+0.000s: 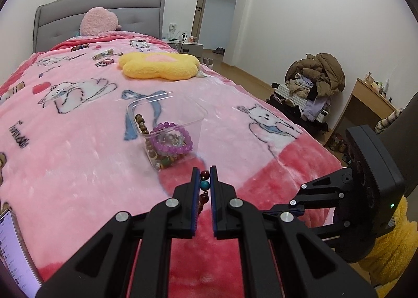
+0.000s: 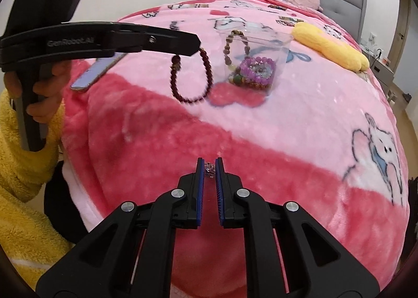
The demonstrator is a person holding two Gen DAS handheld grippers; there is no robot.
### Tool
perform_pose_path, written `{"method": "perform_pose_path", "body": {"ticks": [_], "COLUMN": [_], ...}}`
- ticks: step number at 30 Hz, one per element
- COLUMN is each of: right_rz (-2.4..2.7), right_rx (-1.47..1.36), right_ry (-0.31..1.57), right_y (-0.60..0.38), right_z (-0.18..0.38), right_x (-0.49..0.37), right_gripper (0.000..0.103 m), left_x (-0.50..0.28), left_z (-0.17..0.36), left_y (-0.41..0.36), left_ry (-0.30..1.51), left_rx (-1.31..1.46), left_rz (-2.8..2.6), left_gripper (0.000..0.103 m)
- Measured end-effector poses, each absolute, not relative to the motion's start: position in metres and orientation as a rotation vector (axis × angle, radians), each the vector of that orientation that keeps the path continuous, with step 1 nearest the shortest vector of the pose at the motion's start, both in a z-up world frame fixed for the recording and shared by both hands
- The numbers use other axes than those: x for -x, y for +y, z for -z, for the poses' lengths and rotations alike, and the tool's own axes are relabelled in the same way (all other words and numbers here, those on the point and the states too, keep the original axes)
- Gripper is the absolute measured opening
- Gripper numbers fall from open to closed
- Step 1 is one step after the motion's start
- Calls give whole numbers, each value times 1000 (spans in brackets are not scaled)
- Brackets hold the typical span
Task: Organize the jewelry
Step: 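Carry the red bracelet and charm over the container and open both grippers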
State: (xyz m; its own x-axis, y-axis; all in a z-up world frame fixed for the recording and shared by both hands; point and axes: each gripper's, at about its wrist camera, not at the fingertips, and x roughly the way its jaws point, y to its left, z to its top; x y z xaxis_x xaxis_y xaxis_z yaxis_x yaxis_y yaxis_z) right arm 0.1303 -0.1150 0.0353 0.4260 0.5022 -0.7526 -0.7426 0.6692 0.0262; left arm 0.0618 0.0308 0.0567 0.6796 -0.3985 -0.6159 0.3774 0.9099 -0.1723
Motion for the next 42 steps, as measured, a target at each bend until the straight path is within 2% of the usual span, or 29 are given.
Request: {"method": "perform_pose_path", "body": {"ticks": [12, 28, 35, 42], "right_rz": [-793, -769, -738, -703], "right_rx": [322, 209, 188, 215], "right_ry": [772, 567, 593, 670], "right_y": [-117, -105, -92, -76], "right_z": [-44, -125, -136, -117], "right_x": [-131, -185, -226, -258], "right_gripper": [6, 6, 6, 6], "left_x": [-62, -101, -132, -164], "left_z": [-60, -115, -117, -92], "left_y": [33, 50, 55, 61], "left_ry": [684, 558, 565, 626], "left_rx": [42, 154, 201, 249], "left_rz": [433, 413, 392, 377], "left_gripper": [7, 7, 7, 7]}}
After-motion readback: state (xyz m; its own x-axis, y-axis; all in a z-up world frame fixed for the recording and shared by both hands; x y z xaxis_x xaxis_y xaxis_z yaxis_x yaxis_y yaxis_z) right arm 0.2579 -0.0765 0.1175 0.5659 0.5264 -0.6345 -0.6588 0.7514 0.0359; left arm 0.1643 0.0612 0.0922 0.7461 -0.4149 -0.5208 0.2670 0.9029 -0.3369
